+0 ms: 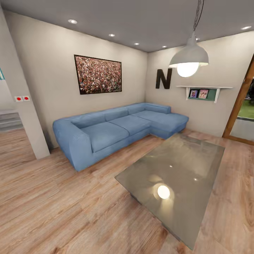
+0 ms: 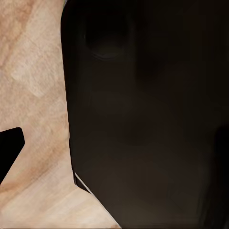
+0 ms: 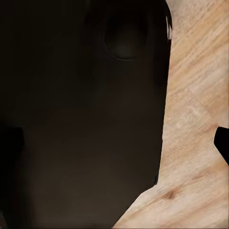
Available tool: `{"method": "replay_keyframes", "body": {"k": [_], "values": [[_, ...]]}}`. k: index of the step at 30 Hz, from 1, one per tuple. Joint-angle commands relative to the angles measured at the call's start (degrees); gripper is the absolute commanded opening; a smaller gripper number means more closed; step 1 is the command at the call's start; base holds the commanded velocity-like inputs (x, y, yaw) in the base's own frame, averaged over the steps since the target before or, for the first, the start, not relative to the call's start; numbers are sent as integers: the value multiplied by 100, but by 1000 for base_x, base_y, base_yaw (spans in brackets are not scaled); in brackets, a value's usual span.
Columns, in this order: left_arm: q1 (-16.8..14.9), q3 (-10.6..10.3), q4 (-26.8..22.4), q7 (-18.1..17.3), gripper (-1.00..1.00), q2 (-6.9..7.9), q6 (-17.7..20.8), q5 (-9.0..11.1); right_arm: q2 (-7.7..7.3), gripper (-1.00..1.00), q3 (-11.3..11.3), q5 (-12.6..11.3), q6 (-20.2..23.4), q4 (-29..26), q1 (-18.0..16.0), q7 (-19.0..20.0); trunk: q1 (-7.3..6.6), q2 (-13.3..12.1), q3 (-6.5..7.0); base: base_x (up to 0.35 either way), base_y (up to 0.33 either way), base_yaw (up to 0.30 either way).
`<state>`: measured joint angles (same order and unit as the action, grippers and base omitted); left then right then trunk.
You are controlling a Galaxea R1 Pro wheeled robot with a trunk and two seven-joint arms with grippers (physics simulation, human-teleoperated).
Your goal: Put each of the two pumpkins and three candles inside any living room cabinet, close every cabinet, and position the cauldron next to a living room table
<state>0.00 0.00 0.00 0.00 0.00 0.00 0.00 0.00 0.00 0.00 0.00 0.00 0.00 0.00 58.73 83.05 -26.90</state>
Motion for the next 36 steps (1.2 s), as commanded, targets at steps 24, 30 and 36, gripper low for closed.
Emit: {"method": "replay_keyframes", "body": {"k": [24,30,36], "values": [[0,-43,-237,-61,100,227,106,-61,0,100,-15,-35,-355,9,-138,12,0,3,-3,0,15,0],[0,-44,-237,-61,100,228,106,-62,0,100,-17,-33,-502,9,-138,13,0,3,2,0,43,-167],[0,-44,-237,-61,100,229,106,-61,0,100,-17,-34,-508,9,-140,17,0,3,33,0,3,-163]]}}
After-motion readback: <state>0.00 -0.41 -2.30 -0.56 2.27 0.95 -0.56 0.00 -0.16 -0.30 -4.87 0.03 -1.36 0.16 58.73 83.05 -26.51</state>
